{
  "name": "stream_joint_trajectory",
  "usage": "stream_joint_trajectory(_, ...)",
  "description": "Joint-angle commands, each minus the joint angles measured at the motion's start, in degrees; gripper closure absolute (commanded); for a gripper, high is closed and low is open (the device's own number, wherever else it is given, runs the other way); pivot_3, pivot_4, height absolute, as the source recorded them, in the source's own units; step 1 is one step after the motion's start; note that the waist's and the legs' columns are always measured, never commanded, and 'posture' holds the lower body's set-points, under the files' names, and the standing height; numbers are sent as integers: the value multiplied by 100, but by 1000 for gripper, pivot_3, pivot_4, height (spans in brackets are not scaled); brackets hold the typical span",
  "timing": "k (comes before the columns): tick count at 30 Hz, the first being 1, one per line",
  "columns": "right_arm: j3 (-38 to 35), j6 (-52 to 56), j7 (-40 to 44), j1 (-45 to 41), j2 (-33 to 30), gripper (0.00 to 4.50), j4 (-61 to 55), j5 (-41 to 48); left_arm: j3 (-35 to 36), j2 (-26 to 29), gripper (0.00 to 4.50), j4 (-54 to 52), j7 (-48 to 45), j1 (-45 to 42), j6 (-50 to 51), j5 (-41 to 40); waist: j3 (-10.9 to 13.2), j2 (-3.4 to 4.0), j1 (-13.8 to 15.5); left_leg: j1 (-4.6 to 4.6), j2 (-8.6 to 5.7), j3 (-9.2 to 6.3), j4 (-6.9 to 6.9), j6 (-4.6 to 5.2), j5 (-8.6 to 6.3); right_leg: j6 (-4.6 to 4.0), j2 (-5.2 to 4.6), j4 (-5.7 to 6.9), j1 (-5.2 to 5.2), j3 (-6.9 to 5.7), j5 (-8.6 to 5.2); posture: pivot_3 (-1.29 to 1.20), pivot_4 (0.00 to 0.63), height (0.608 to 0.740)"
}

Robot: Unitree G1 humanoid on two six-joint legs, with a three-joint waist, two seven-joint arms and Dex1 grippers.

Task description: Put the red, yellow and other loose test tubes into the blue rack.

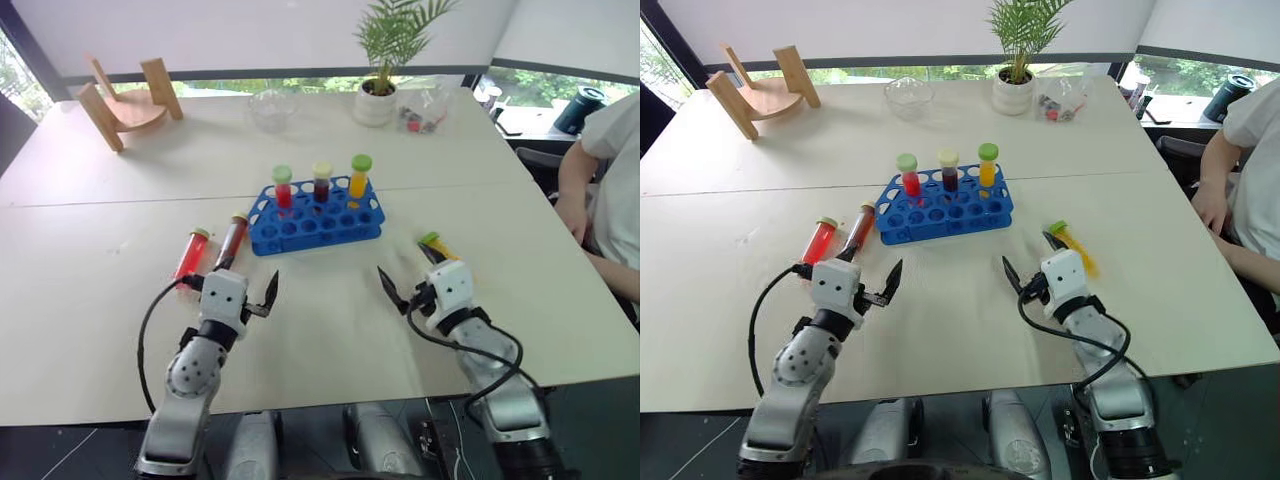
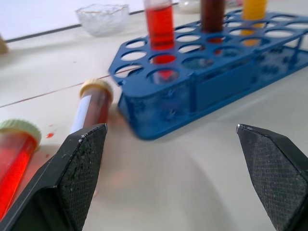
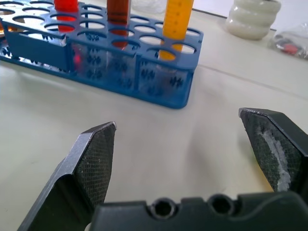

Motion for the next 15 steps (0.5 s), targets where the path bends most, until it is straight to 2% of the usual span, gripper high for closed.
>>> stream_joint_trajectory(1,-417,1950,751,-919,-846,0,-781,635,600,968,66,-1030,-1124,-387,1157,-1355,2,4,7,0,0,-1,1,-1,1,-3,0,2,-1,0,0,0,150,740)
stream_joint_trajectory(5,-247,4054,1750,-2092,-2153,0,-491,1282,1362,2353,66,-946,-2376,-1001,2077,-2735,2,3,22,14,1,-7,-10,1,0,-4,1,-4,11,-8,-2,0,150,740)
stream_joint_trajectory(8,214,5098,2407,-2921,-2823,0,73,1668,1657,3087,66,-621,-3108,-1357,2388,-3340,12,4,9,-2,1,-6,-14,8,-4,-8,1,-17,-5,-10,-4,0,150,740)
stream_joint_trajectory(12,1155,5227,2930,-3778,-3103,0,1275,1548,1749,3716,66,-311,-3930,-1554,2629,-3906,14,5,-36,-8,5,7,-12,29,-16,-7,-1,-35,-6,-7,-4,0,150,740)
stream_joint_trajectory(15,1789,4838,3256,-4056,-2980,0,2250,1305,1620,3842,66,-156,-4102,-1584,2473,-3777,15,5,-29,-24,6,8,-13,43,-24,-4,-1,-45,-17,-8,-3,0,150,740)
